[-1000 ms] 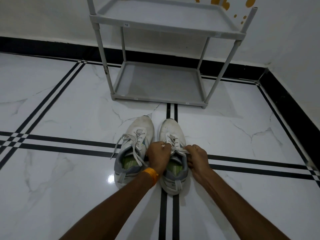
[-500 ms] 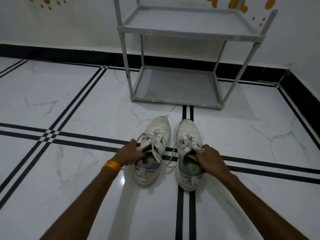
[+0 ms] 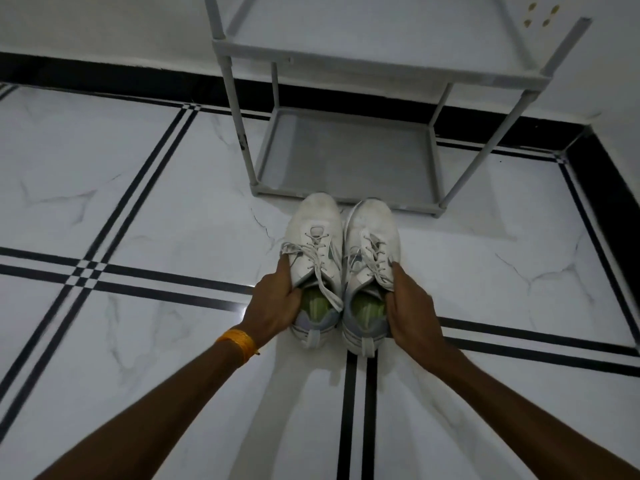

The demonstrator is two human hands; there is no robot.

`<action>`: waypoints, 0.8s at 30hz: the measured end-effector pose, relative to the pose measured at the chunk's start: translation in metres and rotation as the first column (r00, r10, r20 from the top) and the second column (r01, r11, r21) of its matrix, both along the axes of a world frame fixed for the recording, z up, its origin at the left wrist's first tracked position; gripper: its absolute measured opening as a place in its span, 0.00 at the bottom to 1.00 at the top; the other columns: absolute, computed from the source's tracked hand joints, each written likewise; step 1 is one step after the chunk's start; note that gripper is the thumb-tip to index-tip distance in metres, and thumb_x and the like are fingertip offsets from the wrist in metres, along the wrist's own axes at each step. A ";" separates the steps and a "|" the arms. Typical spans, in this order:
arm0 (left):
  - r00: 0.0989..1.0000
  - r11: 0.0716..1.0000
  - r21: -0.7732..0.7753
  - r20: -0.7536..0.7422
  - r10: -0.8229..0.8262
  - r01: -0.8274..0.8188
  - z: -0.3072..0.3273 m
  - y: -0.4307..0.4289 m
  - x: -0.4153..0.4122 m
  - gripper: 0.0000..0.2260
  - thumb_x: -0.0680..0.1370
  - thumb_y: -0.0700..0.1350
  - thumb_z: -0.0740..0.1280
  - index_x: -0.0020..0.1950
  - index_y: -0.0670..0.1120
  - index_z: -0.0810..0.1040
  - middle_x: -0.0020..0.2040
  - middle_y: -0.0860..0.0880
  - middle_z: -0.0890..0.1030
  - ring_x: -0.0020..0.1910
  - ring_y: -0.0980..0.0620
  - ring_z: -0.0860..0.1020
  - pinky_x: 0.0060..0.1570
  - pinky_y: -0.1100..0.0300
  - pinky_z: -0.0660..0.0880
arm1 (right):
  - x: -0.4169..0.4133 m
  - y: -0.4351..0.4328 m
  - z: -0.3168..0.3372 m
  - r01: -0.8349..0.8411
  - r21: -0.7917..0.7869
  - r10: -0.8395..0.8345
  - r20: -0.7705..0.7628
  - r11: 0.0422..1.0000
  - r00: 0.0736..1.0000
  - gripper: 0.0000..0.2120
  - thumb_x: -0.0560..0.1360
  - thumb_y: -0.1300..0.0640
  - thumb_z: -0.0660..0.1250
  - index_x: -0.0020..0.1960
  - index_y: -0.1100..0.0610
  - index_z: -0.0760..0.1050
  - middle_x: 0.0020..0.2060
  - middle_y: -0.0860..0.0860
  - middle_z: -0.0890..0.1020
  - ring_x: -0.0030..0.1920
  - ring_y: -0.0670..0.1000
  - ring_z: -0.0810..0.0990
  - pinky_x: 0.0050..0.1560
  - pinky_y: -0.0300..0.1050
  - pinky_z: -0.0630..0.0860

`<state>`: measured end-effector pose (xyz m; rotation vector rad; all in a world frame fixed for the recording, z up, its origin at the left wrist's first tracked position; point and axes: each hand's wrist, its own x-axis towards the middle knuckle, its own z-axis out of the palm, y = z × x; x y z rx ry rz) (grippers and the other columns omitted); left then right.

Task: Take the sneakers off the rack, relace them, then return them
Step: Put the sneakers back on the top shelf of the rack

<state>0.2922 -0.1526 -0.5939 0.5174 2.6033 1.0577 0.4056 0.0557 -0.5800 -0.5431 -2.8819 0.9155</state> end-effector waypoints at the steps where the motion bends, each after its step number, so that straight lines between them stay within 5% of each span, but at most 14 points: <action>1: 1.000 1.000 0.010 0.000 0.004 -0.004 0.015 0.001 -0.001 0.27 0.77 0.42 0.61 0.75 0.45 0.58 0.53 0.41 0.83 0.46 0.41 0.81 0.46 0.53 0.78 | -0.003 0.000 0.017 0.014 -0.001 -0.014 0.015 1.000 1.000 0.24 0.80 0.62 0.57 0.75 0.62 0.59 0.66 0.62 0.75 0.61 0.62 0.77 0.64 0.53 0.73; 11: 1.000 1.000 0.009 0.022 0.010 -0.011 0.255 0.019 -0.014 0.27 0.78 0.41 0.61 0.76 0.45 0.57 0.52 0.42 0.82 0.46 0.41 0.81 0.48 0.52 0.78 | -0.016 0.013 0.248 0.087 -0.026 -0.086 0.049 0.996 0.995 0.25 0.80 0.62 0.56 0.76 0.58 0.57 0.65 0.61 0.75 0.60 0.64 0.77 0.60 0.61 0.74; 17: 1.000 1.000 -0.003 0.015 -0.007 0.007 0.412 0.048 -0.053 0.28 0.77 0.42 0.60 0.76 0.46 0.57 0.50 0.41 0.83 0.44 0.41 0.81 0.48 0.48 0.80 | -0.057 0.045 0.400 0.091 -0.037 -0.086 0.114 0.995 0.990 0.28 0.80 0.63 0.57 0.78 0.58 0.53 0.68 0.60 0.72 0.60 0.62 0.76 0.61 0.57 0.74; 24: 0.997 0.997 -0.011 0.029 0.076 -0.076 0.497 0.092 -0.115 0.27 0.77 0.39 0.60 0.75 0.47 0.59 0.51 0.41 0.83 0.46 0.39 0.81 0.49 0.46 0.80 | -0.130 0.086 0.487 0.062 -0.015 -0.059 0.150 0.998 0.987 0.29 0.79 0.63 0.59 0.77 0.58 0.54 0.62 0.60 0.75 0.53 0.61 0.80 0.54 0.57 0.78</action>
